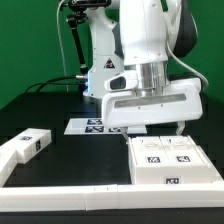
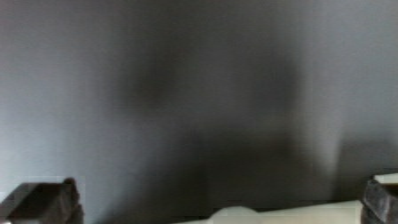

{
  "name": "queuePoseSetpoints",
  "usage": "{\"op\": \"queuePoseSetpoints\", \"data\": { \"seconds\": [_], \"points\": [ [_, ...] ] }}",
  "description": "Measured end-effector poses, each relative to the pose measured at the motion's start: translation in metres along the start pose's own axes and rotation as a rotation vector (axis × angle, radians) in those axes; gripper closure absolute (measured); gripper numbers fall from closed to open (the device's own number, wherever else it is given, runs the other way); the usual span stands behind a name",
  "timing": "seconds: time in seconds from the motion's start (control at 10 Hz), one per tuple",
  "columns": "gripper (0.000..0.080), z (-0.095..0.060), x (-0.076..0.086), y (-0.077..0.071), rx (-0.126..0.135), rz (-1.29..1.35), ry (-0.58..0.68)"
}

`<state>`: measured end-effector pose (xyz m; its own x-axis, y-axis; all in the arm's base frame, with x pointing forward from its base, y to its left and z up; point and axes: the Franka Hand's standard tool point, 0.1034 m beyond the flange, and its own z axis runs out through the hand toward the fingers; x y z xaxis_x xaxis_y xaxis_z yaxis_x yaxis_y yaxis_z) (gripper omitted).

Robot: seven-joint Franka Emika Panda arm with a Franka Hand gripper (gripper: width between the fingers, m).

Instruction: Assemble cabinet

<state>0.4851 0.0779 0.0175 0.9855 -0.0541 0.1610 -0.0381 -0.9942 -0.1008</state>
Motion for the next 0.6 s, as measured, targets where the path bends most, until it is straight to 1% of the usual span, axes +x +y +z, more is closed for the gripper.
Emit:
{"op": "queuePoseSetpoints", "data": {
  "seconds": [0.2, 0.5, 0.6],
  "points": [
    [0.0002, 0.009, 0.005, -0.001, 0.003, -0.006, 0.002],
    [0.0002, 0.016, 0.019, 0.000, 0.007, -0.030, 0.025],
    [0.0002, 0.017, 0.020, -0.001, 0.008, -0.038, 0.025]
  ]
}}
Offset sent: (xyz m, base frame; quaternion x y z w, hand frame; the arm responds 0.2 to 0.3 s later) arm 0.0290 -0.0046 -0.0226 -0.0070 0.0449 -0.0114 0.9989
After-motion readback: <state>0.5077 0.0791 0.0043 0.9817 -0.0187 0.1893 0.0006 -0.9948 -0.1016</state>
